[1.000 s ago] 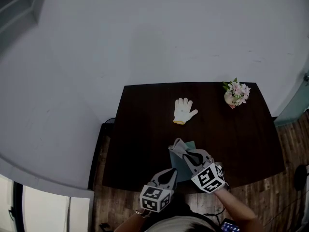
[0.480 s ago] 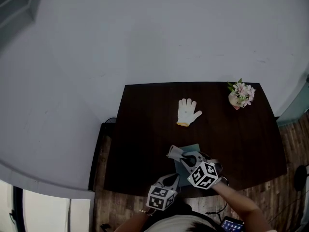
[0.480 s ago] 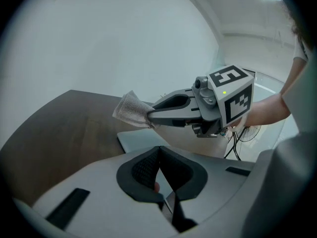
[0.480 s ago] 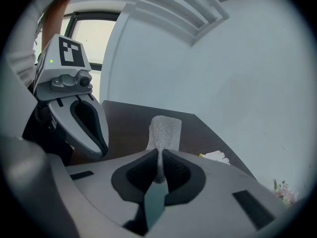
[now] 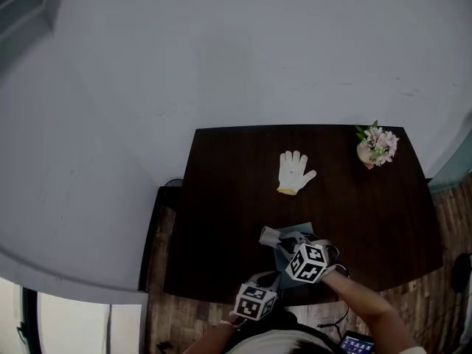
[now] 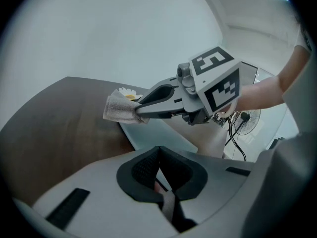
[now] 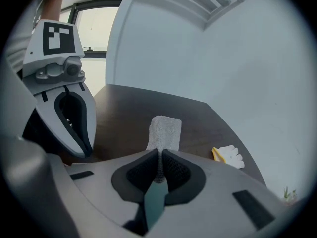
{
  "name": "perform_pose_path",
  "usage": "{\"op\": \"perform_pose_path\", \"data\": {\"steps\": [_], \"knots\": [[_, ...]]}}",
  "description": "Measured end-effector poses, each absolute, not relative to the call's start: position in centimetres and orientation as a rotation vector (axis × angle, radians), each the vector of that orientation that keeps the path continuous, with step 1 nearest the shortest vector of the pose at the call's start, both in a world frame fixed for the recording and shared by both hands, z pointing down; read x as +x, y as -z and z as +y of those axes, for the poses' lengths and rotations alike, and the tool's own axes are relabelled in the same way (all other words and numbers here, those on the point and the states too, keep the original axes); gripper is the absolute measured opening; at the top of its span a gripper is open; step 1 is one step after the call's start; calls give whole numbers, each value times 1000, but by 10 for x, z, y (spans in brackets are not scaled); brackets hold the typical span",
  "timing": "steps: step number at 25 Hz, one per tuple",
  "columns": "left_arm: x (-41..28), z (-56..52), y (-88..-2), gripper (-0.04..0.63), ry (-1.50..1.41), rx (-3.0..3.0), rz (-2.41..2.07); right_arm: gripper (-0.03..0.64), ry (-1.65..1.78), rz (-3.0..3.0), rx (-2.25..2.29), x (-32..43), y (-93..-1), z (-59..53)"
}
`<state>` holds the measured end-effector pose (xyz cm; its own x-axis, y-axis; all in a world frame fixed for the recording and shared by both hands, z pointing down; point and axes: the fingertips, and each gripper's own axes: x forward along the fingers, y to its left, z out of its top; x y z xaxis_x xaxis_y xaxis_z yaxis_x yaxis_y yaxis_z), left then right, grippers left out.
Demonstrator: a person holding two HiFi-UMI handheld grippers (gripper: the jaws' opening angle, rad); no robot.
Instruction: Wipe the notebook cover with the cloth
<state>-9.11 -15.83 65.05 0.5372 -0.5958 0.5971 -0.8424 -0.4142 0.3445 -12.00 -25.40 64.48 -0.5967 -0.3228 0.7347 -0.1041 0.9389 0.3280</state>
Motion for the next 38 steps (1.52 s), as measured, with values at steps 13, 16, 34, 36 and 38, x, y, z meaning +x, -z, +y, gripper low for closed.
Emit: {"op": "perform_pose_path", "data": {"steps": [13, 16, 34, 36, 38], "knots": [[-92, -162, -674, 14, -564, 2106, -1124, 32, 282, -2058, 241, -121, -693, -268], [-93, -163, -680, 14, -590, 2093, -1121, 32, 292, -2048, 227, -122, -694, -269], [-92, -161, -693, 14, -594, 2043, -1133, 32, 260, -2024, 277, -93, -696, -283], [-91, -161, -694, 14, -586, 2037, -1132, 32, 252, -2019, 291, -86, -697, -284], [-91, -161, -694, 14, -586, 2034, -1139, 32, 246, -2015, 305, -78, -697, -286]]}}
